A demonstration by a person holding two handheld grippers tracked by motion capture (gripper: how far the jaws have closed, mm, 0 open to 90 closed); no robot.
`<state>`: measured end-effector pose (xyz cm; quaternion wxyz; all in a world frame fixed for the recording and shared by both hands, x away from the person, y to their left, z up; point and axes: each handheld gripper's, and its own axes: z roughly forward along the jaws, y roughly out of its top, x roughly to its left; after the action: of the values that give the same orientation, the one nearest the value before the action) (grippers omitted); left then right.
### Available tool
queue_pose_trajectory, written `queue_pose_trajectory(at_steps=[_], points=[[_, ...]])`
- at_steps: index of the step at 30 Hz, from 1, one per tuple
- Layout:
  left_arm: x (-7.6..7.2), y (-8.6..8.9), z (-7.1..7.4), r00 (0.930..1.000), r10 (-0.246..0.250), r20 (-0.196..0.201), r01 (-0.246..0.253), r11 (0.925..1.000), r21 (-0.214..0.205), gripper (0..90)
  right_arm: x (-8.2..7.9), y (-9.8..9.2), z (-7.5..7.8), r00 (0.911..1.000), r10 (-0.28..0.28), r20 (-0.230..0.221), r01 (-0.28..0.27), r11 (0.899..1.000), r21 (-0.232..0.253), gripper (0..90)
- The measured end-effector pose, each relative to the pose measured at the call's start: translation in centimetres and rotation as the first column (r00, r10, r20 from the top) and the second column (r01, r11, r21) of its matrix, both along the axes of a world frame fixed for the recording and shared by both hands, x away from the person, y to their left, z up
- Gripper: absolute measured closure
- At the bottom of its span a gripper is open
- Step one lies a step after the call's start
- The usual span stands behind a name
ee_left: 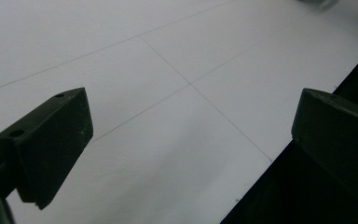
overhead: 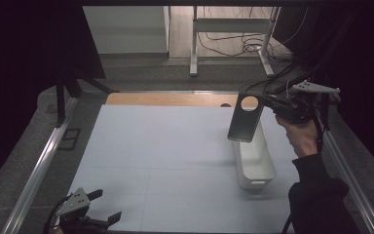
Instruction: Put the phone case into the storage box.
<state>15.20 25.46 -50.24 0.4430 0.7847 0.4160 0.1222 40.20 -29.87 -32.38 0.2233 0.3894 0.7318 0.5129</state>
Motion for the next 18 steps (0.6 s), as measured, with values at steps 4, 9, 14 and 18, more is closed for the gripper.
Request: queue_pose_trajectory(at_steps=[4, 9, 14, 18], points=[[0.0, 0.0, 0.0, 1.0, 0.001, 0.001, -0.001, 1.0, 0.0, 0.0, 0.3, -0.3, 0.0, 0.9999, -0.009, 0.007, 0.009, 1.0, -0.009, 81.1], [0.0, 0.0, 0.0, 1.0, -0.001, -0.002, 0.001, 1.0, 0.003, 0.0, 1.0, -0.7, 0.0, 0.9998, -0.013, 0.017, 0.013, 1.0, -0.021, 81.1], [0.0, -0.1, 0.0, 1.0, 0.0, -0.002, 0.0, 1.0, 0.006, 0.0, 1.8, -1.1, -0.1, 0.9993, -0.024, 0.028, 0.025, 0.999, -0.03, 81.1], [0.0, 0.0, 0.0, 1.0, -0.002, -0.003, 0.002, 1.0, 0.001, 0.0, 2.5, -1.5, -0.1, 0.9988, -0.035, 0.033, 0.036, 0.999, -0.029, 81.1]])
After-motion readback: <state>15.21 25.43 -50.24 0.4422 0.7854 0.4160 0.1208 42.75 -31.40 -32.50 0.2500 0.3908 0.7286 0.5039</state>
